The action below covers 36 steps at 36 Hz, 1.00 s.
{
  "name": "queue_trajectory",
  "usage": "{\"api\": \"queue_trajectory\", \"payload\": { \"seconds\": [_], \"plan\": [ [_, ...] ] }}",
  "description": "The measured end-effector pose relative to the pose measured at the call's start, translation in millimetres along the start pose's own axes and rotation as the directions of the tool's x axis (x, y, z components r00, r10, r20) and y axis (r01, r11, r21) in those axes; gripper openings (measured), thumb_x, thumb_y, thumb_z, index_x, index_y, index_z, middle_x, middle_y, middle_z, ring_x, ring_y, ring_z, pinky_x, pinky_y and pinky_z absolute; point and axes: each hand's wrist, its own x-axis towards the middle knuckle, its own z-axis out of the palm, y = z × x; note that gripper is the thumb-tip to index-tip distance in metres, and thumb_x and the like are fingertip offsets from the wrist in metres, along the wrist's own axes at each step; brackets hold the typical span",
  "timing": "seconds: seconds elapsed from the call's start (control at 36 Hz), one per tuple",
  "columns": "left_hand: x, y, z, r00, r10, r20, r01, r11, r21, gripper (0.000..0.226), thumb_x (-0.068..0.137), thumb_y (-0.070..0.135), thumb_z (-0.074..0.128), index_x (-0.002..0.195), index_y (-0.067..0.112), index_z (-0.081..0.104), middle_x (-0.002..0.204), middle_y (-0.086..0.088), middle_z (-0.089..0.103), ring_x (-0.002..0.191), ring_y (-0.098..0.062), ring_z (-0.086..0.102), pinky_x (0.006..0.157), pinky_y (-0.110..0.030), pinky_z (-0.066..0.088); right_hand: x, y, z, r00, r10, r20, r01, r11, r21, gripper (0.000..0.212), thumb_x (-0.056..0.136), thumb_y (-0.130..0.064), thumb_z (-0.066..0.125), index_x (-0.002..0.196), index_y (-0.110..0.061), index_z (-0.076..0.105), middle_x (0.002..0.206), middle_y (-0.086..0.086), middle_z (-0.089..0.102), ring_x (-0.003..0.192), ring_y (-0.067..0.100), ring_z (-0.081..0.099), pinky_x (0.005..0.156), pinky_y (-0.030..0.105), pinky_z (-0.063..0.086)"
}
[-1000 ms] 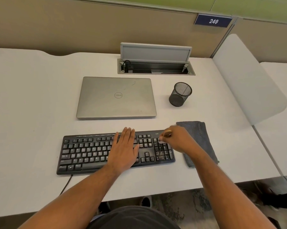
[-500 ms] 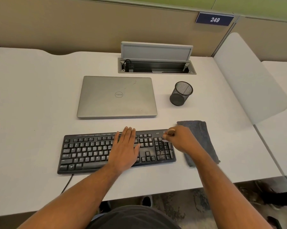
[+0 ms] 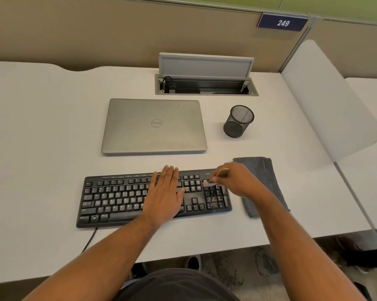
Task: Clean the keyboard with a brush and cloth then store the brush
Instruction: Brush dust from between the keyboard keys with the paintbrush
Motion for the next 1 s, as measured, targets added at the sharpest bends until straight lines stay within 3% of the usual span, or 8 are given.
{"api": "queue_trajectory", "payload": {
  "seconds": [0.14,0.28,0.36,0.47,0.56,0.69,0.81,1.0],
  "plan": [
    [0,0,-1,1.000,0.004,0.001,-0.004,1.000,-0.004,0.076,0.100,0.054,0.000,0.164,0.013,0.007,0.171,-0.007,0.011,0.158,-0.021,0.002,0.128,-0.049,0.003,2,11,-14,0.999,0.029,-0.016,-0.031,0.978,-0.208,0.013,0.097,-0.020,0.069,0.096,-0.022,0.082,0.089,-0.011,0.072,0.092,0.013,0.068,0.073,0.026,0.044],
    [0,0,0,1.000,-0.002,-0.019,0.002,1.000,-0.006,0.075,0.101,0.054,0.006,0.163,0.013,0.013,0.170,-0.008,0.016,0.158,-0.022,0.007,0.128,-0.050,0.006,-1,5,-8,0.998,-0.052,-0.034,0.052,0.999,-0.009,0.011,0.098,-0.026,0.072,0.100,-0.023,0.082,0.096,-0.015,0.071,0.089,0.001,0.063,0.078,0.020,0.048],
    [0,1,-1,1.000,0.001,0.002,-0.001,1.000,0.003,0.076,0.100,0.054,0.002,0.164,0.014,0.006,0.171,-0.007,0.009,0.158,-0.021,0.001,0.128,-0.049,0.002,-1,10,1,0.997,-0.080,0.004,0.080,0.996,-0.037,0.012,0.099,-0.027,0.069,0.104,-0.027,0.080,0.098,-0.018,0.067,0.089,-0.003,0.059,0.076,0.018,0.042],
    [0,0,-1,1.000,0.002,-0.015,-0.001,1.000,0.006,0.075,0.101,0.054,0.004,0.163,0.013,0.009,0.171,-0.008,0.013,0.158,-0.022,0.004,0.128,-0.049,0.004,-2,18,-3,1.000,0.012,-0.021,-0.013,0.995,-0.095,0.012,0.099,-0.029,0.069,0.101,-0.030,0.081,0.100,-0.011,0.073,0.091,0.007,0.065,0.082,0.030,0.051],
    [-1,0,1,1.000,0.005,-0.022,-0.004,1.000,0.010,0.073,0.102,0.053,0.008,0.163,0.012,0.011,0.170,-0.008,0.015,0.158,-0.022,0.006,0.128,-0.049,0.004,-6,12,-4,0.993,0.050,-0.105,-0.059,0.994,-0.090,0.018,0.100,-0.025,0.064,0.094,-0.020,0.080,0.093,-0.007,0.073,0.087,0.013,0.066,0.069,0.020,0.046],
    [0,0,2,0.999,0.004,-0.039,-0.004,1.000,0.002,0.073,0.103,0.053,0.011,0.163,0.012,0.017,0.169,-0.009,0.021,0.157,-0.023,0.012,0.127,-0.050,0.007,-12,-5,18,0.962,0.118,-0.246,-0.076,0.982,0.172,0.028,0.101,-0.021,0.056,0.082,-0.011,0.075,0.072,-0.011,0.072,0.066,0.004,0.063,0.053,0.010,0.044],
    [-1,0,2,0.999,0.005,-0.039,-0.005,1.000,0.002,0.073,0.103,0.053,0.010,0.163,0.011,0.016,0.169,-0.009,0.019,0.157,-0.023,0.011,0.127,-0.051,0.009,-17,-2,39,0.952,0.177,-0.250,-0.130,0.973,0.193,0.032,0.095,-0.019,0.054,0.069,-0.008,0.069,0.068,-0.003,0.073,0.070,0.012,0.073,0.069,0.039,0.063],
    [-1,-1,3,0.999,0.008,-0.054,-0.008,1.000,-0.003,0.072,0.103,0.052,0.014,0.162,0.011,0.019,0.168,-0.009,0.023,0.157,-0.023,0.014,0.127,-0.050,0.010,-15,-4,25,0.966,0.215,-0.141,-0.198,0.972,0.123,0.038,0.095,-0.021,0.053,0.073,0.002,0.073,0.061,0.007,0.073,0.064,0.023,0.075,0.068,0.037,0.064]
  ]
}}
